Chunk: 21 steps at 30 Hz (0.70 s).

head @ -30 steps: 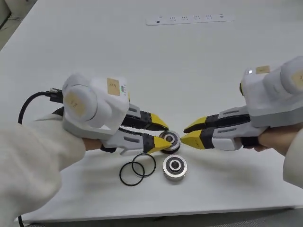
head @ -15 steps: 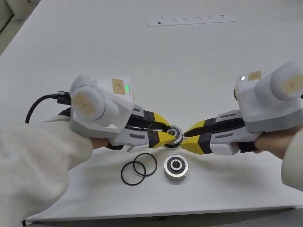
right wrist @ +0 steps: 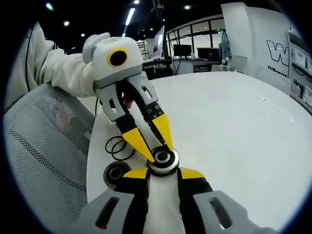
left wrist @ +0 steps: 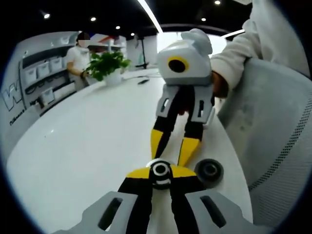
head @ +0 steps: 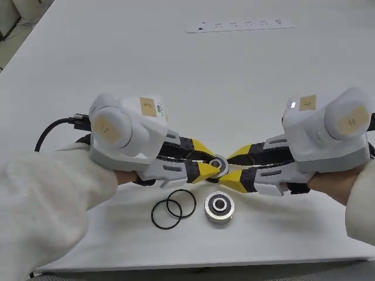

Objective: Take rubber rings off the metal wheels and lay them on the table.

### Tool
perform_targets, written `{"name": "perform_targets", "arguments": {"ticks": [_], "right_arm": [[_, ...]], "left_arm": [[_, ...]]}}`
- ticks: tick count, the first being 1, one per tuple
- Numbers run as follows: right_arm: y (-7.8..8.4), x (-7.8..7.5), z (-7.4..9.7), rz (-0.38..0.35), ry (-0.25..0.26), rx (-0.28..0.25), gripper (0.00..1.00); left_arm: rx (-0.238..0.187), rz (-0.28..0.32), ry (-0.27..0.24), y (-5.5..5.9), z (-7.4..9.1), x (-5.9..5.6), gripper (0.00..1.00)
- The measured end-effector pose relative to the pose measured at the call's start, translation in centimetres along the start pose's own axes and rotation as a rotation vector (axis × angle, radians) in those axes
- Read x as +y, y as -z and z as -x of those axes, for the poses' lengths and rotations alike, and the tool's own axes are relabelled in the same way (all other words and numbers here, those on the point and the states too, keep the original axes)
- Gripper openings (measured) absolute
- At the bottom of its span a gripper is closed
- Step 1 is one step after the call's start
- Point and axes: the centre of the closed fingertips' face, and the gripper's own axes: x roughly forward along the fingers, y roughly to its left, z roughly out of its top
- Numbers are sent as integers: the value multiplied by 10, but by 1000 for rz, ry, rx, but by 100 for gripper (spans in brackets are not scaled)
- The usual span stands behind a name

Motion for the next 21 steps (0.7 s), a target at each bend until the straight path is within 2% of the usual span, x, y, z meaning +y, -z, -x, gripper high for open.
{"name": "perform_targets", "arguments": {"ticks": [3,6,21], "right_arm": [[3,-1,1,48,0,22,16],[3,-1,2,40,-3,18,14],[4,-3,3,114,15,39,5]], "left_arm": [[-1,3,0,0,0,0,14],[-3,7,0,0,0,0,14],[-14,16,-3,1,0,-1,14]]}}
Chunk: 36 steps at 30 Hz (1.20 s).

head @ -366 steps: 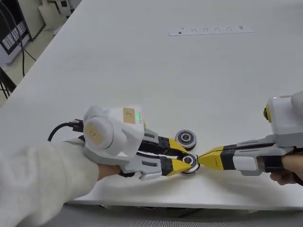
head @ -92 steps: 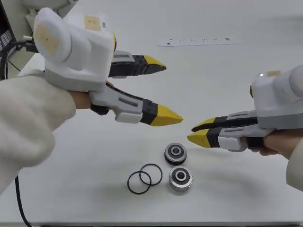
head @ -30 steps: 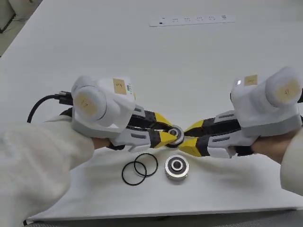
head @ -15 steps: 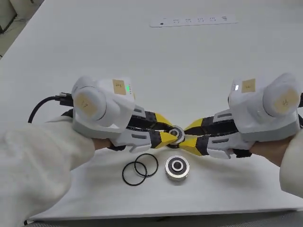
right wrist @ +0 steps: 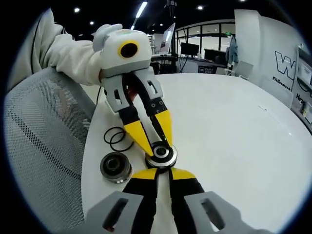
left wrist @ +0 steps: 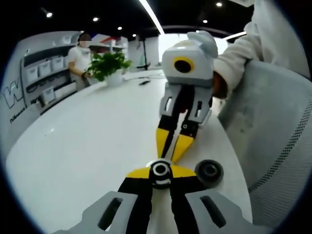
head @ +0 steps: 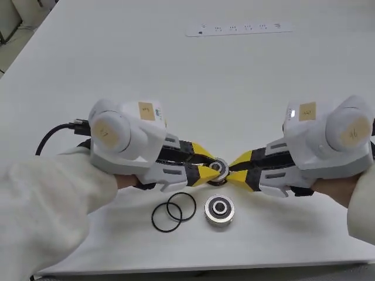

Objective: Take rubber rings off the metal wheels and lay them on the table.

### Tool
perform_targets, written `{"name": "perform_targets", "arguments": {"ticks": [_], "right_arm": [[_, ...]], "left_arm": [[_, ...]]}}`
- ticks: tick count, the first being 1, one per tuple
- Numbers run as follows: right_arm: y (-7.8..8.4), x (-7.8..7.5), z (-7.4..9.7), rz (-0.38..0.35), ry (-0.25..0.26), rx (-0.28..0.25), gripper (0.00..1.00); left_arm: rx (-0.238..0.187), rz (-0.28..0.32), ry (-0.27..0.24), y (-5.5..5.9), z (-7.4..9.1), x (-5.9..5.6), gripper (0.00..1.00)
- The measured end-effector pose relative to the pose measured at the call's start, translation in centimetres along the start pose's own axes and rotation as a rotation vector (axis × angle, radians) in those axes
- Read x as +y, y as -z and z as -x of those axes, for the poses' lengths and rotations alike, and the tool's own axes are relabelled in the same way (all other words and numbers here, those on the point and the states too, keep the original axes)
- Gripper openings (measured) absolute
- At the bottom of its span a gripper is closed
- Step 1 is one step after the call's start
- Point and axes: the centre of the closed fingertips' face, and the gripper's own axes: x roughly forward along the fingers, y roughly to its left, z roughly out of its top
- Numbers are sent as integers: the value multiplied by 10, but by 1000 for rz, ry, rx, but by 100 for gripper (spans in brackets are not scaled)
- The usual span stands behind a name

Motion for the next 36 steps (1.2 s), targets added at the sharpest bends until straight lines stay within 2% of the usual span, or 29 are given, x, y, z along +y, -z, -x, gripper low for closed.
{"name": "perform_targets", "arguments": {"ticks": [9,14,22,25,26,30,36], "right_arm": [[1,-5,1,15,36,12,0],[1,-5,2,-25,33,8,0],[1,-9,5,-315,6,-59,0],[1,-8,6,-378,-3,-72,0],[1,-8,6,-422,-7,-76,0],[0,-8,7,-504,-23,-102,0],[-1,-7,9,-574,-35,-126,0]], "left_arm": [[-2,2,-3,-1,1,-2,14],[-3,2,-3,-2,1,-3,14],[-5,3,-2,-2,1,-3,14],[-8,4,-1,-3,1,-3,14],[-10,7,-1,-3,1,-3,14],[-9,10,-2,-2,1,-2,14],[-9,9,-2,-3,1,-2,14]]}}
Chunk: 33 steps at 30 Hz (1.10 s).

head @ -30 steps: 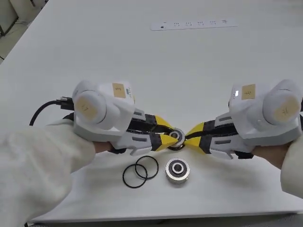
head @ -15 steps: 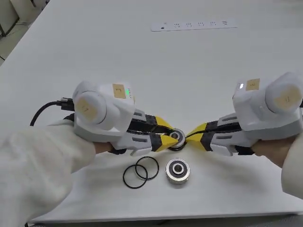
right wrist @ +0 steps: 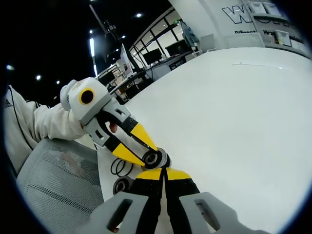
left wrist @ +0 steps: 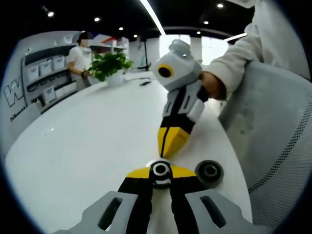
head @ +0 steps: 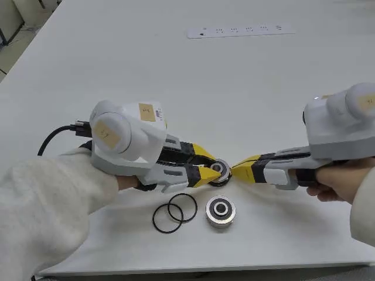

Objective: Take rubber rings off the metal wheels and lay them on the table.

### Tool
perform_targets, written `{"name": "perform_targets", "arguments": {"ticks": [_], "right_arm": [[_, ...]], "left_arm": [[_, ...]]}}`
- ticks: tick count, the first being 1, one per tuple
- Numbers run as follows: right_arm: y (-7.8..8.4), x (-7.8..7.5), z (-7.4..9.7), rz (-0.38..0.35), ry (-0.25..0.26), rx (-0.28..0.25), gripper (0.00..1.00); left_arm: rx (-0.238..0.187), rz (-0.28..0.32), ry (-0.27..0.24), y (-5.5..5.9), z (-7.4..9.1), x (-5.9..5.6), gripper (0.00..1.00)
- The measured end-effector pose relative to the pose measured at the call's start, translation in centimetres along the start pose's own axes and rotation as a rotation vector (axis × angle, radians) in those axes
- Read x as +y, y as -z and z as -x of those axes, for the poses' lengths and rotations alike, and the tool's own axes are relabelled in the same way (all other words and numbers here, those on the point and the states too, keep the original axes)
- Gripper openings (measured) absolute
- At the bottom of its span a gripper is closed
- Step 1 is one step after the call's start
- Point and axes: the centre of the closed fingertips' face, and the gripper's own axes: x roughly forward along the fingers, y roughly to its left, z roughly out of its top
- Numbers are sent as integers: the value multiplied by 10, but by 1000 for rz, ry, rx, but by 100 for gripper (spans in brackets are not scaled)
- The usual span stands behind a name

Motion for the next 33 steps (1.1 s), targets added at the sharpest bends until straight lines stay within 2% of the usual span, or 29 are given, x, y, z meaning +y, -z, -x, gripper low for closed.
{"name": "perform_targets", "arguments": {"ticks": [3,9,33], "right_arm": [[-4,2,1,-38,-14,-24,0],[-5,4,0,-65,-20,-29,0],[-11,10,0,-40,-32,-38,0]], "left_arm": [[0,0,0,0,0,0,14],[-1,0,0,4,-1,5,14],[3,2,-4,8,-4,11,14]]}}
